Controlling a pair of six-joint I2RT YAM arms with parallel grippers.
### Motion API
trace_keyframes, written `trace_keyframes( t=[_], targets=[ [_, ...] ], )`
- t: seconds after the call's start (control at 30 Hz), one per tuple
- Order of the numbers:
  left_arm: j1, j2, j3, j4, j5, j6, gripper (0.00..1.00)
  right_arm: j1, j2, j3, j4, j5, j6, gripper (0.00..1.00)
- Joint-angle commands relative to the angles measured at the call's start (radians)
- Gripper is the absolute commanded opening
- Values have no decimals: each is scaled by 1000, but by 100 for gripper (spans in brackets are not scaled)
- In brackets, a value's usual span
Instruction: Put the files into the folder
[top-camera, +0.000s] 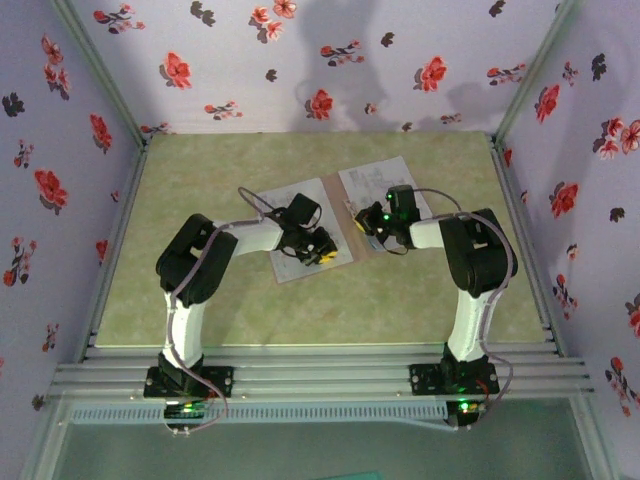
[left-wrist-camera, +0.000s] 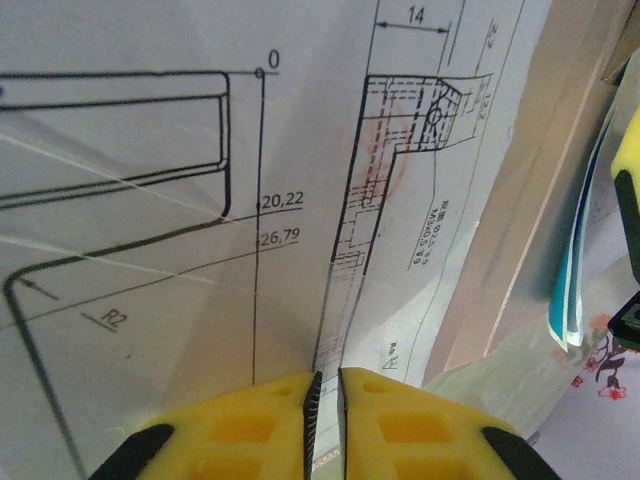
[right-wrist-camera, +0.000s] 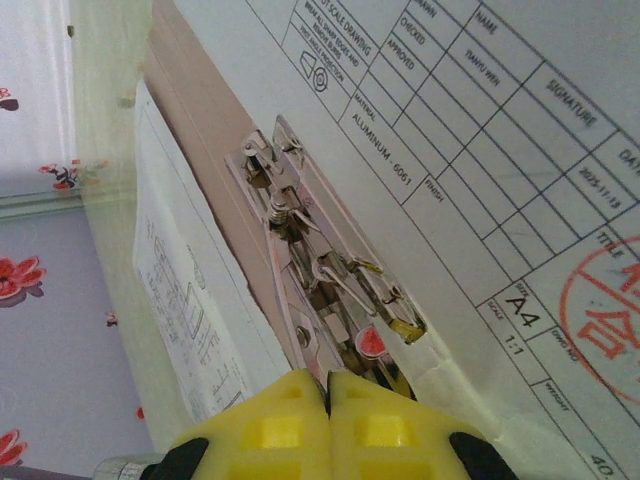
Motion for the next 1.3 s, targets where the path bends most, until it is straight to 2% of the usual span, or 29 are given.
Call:
trace_keyframes(
  t=[0.0,0.4,1.27],
  targets=[
    [23,40,-41,-120,-79,-17,16,-30,122,-84,-325,209,17,0],
    [33,46,-37,-125,-77,-20,15,-17,130,13,-578,319,-6,0],
    [45,58,-82,-103,-69,-37,14,-13,186,158,-786,378,-103,0]
  ],
)
